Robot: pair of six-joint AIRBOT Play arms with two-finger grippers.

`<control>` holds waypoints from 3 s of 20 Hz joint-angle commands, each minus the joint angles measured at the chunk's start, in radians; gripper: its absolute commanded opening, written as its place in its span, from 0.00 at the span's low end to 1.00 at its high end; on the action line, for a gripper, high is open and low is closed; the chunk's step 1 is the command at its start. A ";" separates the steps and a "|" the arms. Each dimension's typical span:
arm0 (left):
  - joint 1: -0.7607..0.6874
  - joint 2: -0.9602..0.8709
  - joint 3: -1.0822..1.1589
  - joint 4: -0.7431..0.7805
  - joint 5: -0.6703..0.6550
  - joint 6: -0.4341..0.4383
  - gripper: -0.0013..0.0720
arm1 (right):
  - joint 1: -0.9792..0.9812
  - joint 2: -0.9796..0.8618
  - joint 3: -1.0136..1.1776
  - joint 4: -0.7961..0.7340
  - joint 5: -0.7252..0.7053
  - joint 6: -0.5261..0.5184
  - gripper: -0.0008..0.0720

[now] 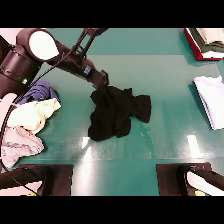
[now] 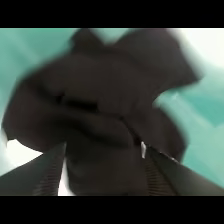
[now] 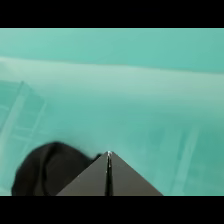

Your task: Fold the shirts.

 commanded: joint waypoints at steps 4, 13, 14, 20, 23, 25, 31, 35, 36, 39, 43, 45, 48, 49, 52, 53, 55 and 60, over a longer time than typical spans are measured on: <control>0.128 0.020 -0.195 -0.063 -0.175 -0.051 0.80 | 0.000 0.030 -0.149 -0.004 0.000 0.000 0.04; 0.122 0.198 -0.812 -0.225 0.091 -0.086 0.80 | -0.001 0.030 -0.265 -0.003 -0.032 -0.023 0.04; 0.122 0.197 -0.842 -0.252 0.123 -0.080 0.80 | -0.001 0.030 -0.269 -0.003 -0.032 -0.023 0.04; 0.122 0.164 -0.920 -0.307 0.260 -0.068 0.80 | -0.001 0.030 -0.274 -0.002 -0.032 -0.023 0.04; 0.122 0.130 -0.920 -0.354 0.288 -0.039 0.80 | 0.000 0.030 -0.274 -0.002 -0.030 -0.023 0.04; 0.098 0.104 -0.920 -0.359 0.309 -0.038 0.68 | 0.000 0.030 -0.274 -0.002 -0.024 -0.023 0.04; 0.069 0.134 -0.765 -0.150 0.178 -0.074 0.05 | 0.003 -0.025 -0.301 -0.003 0.163 -0.023 0.04; 0.069 0.243 -0.552 0.202 0.047 -0.182 0.05 | 0.003 -0.031 -0.602 0.000 0.134 -0.046 0.36; 0.069 0.265 -0.519 0.233 0.041 -0.183 0.05 | 0.003 -0.031 -0.707 0.013 0.116 -0.046 0.84; 0.068 0.298 -0.470 0.239 0.042 -0.183 0.05 | 0.003 -0.031 -0.996 0.143 -0.044 -0.085 0.94; 0.069 0.298 -0.470 0.239 0.031 -0.205 0.05 | 0.024 -0.031 -1.189 0.306 -0.235 -0.140 0.80; 0.068 0.298 -0.470 0.239 0.032 -0.209 0.05 | 0.093 -0.031 -1.216 0.316 -0.303 -0.142 0.80; 0.068 0.298 -0.470 0.239 0.026 -0.210 0.05 | 0.213 -0.032 -1.224 0.311 -0.430 -0.138 0.80; 0.069 0.298 -0.470 0.239 0.019 -0.210 0.05 | 0.245 -0.032 -1.224 0.312 -0.472 -0.131 0.80; 0.068 0.298 -0.470 0.239 -0.003 -0.210 0.05 | 0.308 -0.066 -1.210 0.312 -0.509 -0.103 0.80; 0.068 0.298 -0.470 0.239 -0.003 -0.210 0.05 | 0.328 -0.095 -1.193 0.313 -0.499 -0.103 0.80; 0.068 0.298 -0.470 0.236 -0.003 -0.210 0.05 | 0.377 -0.154 -1.148 0.320 -0.498 -0.102 0.79; 0.068 0.298 -0.470 0.235 -0.008 -0.211 0.05 | 0.452 -0.254 -1.037 0.309 -0.494 -0.104 0.24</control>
